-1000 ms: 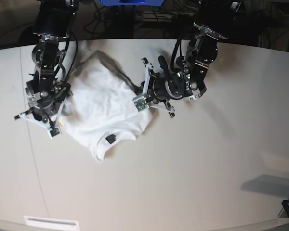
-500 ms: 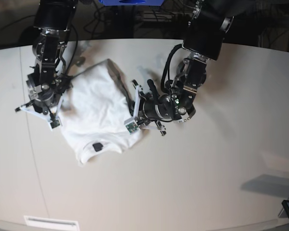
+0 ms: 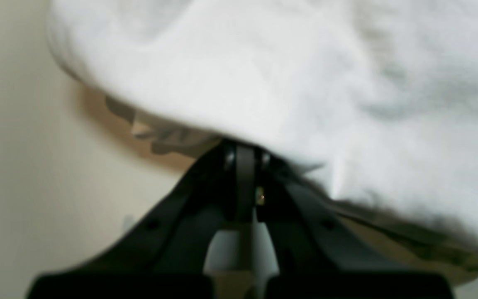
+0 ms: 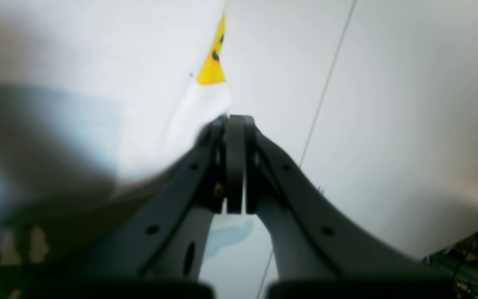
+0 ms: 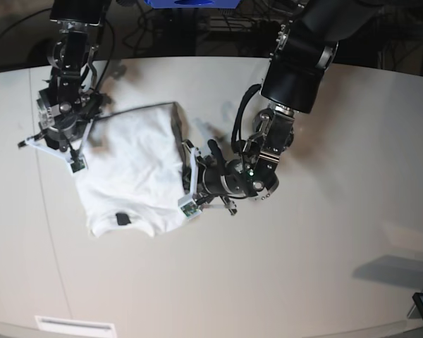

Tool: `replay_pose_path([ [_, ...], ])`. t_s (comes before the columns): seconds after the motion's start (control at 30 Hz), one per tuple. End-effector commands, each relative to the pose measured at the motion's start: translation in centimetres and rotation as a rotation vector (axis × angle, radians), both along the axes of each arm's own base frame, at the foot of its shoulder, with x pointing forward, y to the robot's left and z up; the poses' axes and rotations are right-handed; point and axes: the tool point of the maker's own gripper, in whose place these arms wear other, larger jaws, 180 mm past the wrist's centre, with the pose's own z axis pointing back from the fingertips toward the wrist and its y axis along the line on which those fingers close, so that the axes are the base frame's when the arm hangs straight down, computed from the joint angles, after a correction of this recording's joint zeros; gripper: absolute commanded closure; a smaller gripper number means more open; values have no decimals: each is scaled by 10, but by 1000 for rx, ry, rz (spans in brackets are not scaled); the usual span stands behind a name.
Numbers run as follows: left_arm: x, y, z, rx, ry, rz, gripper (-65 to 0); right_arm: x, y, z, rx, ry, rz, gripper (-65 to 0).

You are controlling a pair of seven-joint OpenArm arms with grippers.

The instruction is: Fold the T-shirt properly

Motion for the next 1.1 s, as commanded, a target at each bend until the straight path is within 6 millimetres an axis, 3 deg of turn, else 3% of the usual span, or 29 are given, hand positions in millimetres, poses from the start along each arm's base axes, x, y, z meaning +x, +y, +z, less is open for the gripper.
replay_pose_path([
  [0.0, 6, 2, 1, 34, -7, -1, 0, 7, 3, 12, 2, -44, -2, -1],
  [0.27, 15, -15, 5, -9, -1, -5, 0, -7, 16, 11, 32, -40, -14, -1],
  [0.33, 17, -20, 9, -19, -8, -8, 0, -7, 29, 9, 41, -33, 24, -1],
  [0.53, 28, -19, 16, -15, -24, -5, 0, -15, 50, 2, 49, 9, 73, -1],
  [0.67, 33, -16, 20, -11, -36, -3, 0, -14, 52, 2, 49, 8, 80, -1],
  [0.77, 36, 1, 16, 21, -40, 10, 0, -12, 48, 5, 37, 3, 82, -1],
  [0.87, 40, 21, 15, 52, -51, 27, 0, -10, 29, 13, -55, -2, 87, -1],
  [1.07, 38, 56, 51, 121, -184, 29, 0, 11, 6, 49, -231, -66, 81, -1],
])
